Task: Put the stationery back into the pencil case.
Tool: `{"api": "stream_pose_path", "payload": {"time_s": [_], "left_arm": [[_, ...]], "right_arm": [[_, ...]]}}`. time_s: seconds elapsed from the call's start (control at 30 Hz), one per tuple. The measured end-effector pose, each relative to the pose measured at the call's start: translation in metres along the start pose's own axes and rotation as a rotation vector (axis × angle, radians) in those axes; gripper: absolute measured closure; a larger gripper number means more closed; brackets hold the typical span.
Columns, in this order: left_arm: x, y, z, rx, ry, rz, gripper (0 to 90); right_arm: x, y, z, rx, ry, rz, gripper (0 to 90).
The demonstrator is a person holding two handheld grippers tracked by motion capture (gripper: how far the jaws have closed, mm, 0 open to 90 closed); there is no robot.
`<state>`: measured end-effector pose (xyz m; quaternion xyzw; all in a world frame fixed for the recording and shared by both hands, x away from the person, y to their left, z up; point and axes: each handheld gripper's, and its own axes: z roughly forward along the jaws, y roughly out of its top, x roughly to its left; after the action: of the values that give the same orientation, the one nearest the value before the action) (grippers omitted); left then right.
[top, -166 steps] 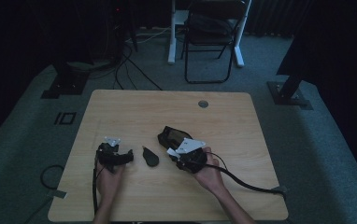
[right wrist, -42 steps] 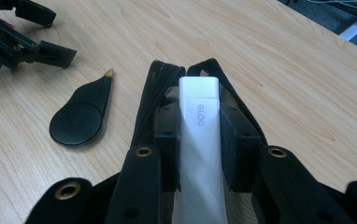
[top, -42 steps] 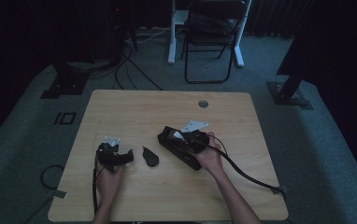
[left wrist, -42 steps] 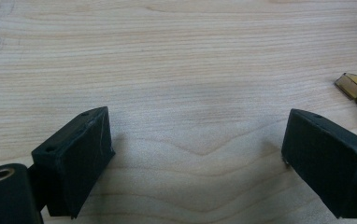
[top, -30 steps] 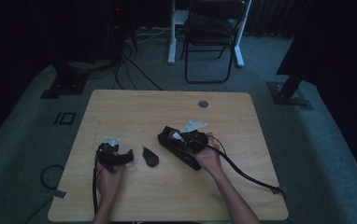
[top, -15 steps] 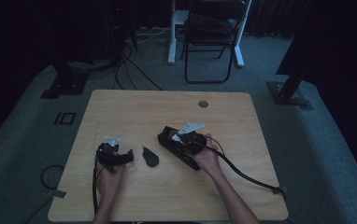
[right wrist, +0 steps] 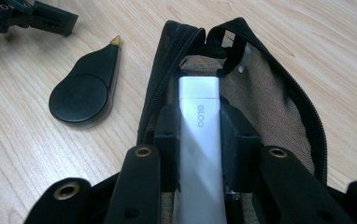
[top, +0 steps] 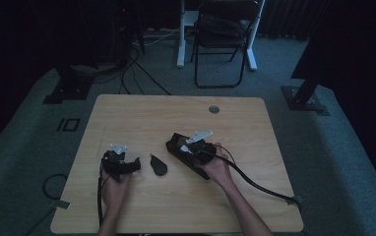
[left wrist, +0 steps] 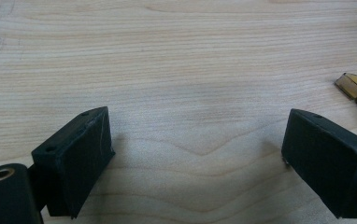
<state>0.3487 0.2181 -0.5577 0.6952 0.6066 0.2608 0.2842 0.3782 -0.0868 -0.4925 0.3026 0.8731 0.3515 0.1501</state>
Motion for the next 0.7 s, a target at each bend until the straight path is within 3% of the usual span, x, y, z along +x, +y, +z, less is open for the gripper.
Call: {"api": "stream_pose_path", "payload": {"time_s": [0.7], "left_arm": [[-0.0003,-0.0001,-0.0001,0.0,-0.001,0.001,8.8]], "right_arm": [[0.0016,-0.001,0.0026,0.011,0.006,-0.005,69.5]]}}
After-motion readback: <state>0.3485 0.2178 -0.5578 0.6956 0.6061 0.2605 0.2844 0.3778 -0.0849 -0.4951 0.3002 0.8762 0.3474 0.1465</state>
